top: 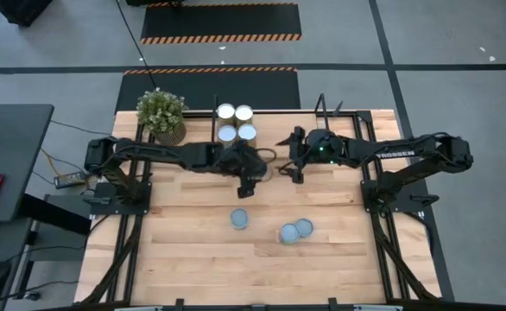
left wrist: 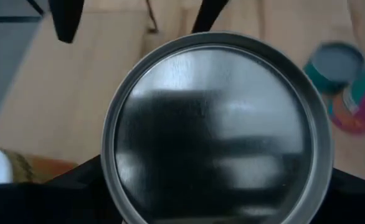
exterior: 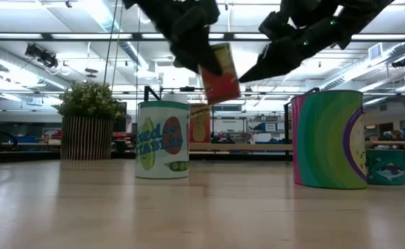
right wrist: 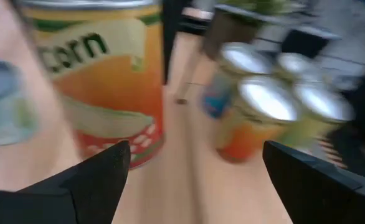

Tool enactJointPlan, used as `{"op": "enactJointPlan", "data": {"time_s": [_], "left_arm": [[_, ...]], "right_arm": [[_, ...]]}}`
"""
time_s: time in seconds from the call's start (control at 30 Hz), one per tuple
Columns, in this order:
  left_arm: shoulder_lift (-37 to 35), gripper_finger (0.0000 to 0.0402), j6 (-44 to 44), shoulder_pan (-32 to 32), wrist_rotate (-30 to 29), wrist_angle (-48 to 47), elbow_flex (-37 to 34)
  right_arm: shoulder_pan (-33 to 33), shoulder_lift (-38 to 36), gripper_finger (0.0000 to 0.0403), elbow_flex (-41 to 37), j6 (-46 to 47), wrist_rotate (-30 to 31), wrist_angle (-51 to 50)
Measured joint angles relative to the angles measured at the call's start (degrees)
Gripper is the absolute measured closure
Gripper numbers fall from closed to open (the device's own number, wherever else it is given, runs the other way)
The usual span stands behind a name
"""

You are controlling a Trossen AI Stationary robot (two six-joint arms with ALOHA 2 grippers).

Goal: Pick and place cans onto a shelf
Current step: Put the middle orange can on the shelf

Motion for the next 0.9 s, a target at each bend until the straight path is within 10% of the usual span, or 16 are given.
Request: {"op": "enactJointPlan", "data": {"time_s": [0.43, 0.9], "left_arm": [[19.1, 0.0088, -0.4, 9.1, 0.0, -11.5, 25.5], [26.6, 0.0088, -1.9, 15.3, 6.3, -13.4, 31.5]], "right_arm": [[-3.4, -16.2, 0.0029, 0.1, 2.9, 17.7, -14.5], [-4.4, -19.3, 0.0029, 0.1, 4.4, 13.9, -16.7]]}}
